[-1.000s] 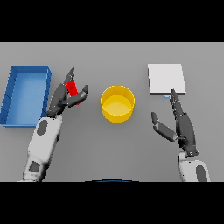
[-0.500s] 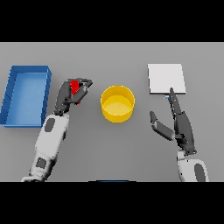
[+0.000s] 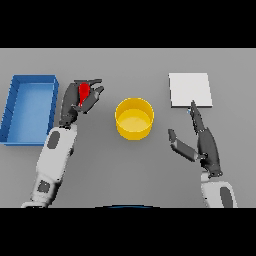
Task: Pick up the red beaker and tilt it to pour out 1 green nut into yellow bowl. Pick up the yellow bowl and place it on the metallic measuring scale.
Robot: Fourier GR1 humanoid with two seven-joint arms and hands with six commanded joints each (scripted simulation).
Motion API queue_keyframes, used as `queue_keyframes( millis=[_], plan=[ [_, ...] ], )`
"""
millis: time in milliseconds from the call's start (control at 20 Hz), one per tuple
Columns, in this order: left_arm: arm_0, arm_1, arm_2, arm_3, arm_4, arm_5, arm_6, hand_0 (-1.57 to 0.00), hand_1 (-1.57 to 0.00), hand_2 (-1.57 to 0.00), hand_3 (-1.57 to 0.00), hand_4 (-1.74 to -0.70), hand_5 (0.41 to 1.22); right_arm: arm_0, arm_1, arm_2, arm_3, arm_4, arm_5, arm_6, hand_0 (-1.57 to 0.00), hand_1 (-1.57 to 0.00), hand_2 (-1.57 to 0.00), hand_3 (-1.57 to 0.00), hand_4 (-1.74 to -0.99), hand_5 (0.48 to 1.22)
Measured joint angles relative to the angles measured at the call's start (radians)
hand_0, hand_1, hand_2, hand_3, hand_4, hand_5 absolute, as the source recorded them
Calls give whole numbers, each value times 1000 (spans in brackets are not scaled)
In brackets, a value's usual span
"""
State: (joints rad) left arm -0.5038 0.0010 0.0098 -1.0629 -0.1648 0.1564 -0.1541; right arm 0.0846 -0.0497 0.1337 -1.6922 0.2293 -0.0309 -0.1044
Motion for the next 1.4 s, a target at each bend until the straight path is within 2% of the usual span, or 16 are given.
queue_keyframes(
  millis=[100, 150, 300, 400, 450, 500, 550, 700, 1050, 1100, 1150, 1200, 1250, 1400],
  plan=[
    [-16, 31, -36, -38, -35, 3, 49, -1555, -1555, -1556, -1555, -1725, 1107, 6, -2, 1, -12, 9, -8, -13, 1, 1, 1, 1, -1249, 679],
    [-32, 55, -65, -56, -63, -8, 94, -1558, -1558, -1559, -1559, -1728, 1113, 4, 0, 5, -5, 19, -12, -2, 1, 1, 1, 1, -1247, 685],
    [-56, 128, -181, -85, -165, -69, 161, -1563, -1563, -1563, -1563, -1733, 1119, 0, 2, 17, -16, 48, -25, 26, 1, 1, 1, 1, -1243, 694],
    [-60, 156, -215, -95, -187, -92, 178, -1563, -1563, -1563, -1563, -1733, 1115, 11, -3, 13, -32, 39, -22, 11, 1, 1, 1, 1, -1243, 700],
    [-63, 167, -224, -97, -191, -100, 181, -1563, -1563, -1563, -1563, -1733, 1114, 10, -6, 9, -33, 36, -20, 29, 1, 1, 1, 1, -1243, 705],
    [-65, 177, -231, -99, -193, -106, 181, -1563, -1563, -1563, -1563, -1733, 1113, 31, -10, 14, -38, 38, -15, 10, 1, 1, 1, 1, -1243, 710],
    [-74, 184, -234, -90, -192, -111, 189, -1564, -1565, -1565, -1565, -1734, 1112, 25, -6, 16, -43, 36, -14, 30, 1, 1, 1, 1, -1248, 711],
    [-128, 236, -333, -82, -304, -129, 214, -1568, -1568, -1568, -1568, -1738, 1123, 21, -13, 11, -32, 38, -12, 22, 1, 1, 1, 1, -1260, 719],
    [-320, 313, -575, 54, -570, -191, 198, -1570, -1570, -1570, -1570, -1740, 1193, 20, 4, 13, -24, 21, -6, 18, 1, 1, 1, 1, -1264, 717],
    [-359, 310, -607, 79, -602, -211, 205, -1570, -1570, -1570, -1570, -1690, 1198, 10, 3, 9, -27, 19, -9, 18, 1, 1, 1, 1, -1261, 715],
    [-378, 318, -635, 95, -623, -226, 180, -1571, -1571, -1571, -1571, -1647, 1203, 13, -3, 7, -23, 20, -8, -4, 1, 1, 1, 1, -1262, 705],
    [-407, 308, -670, 112, -651, -249, 189, -1571, -1571, -1571, -1571, -1613, 1206, 14, 0, 4, -21, 20, -13, 4, 1, 1, 1, 1, -1258, 697],
    [-432, 320, -699, 127, -673, -272, 168, -1571, -1571, -1571, -1571, -1637, 1209, 14, 1, 3, -27, 15, -11, 9, 1, 1, 1, 1, -1253, 688],
    [-515, 298, -784, 171, -722, -359, 167, -1571, -1571, -1571, -1571, -1684, 1215, 6, 20, 10, -18, 32, -32, 22, 1, 1, 1, 1, -1225, 663]
  ],
)
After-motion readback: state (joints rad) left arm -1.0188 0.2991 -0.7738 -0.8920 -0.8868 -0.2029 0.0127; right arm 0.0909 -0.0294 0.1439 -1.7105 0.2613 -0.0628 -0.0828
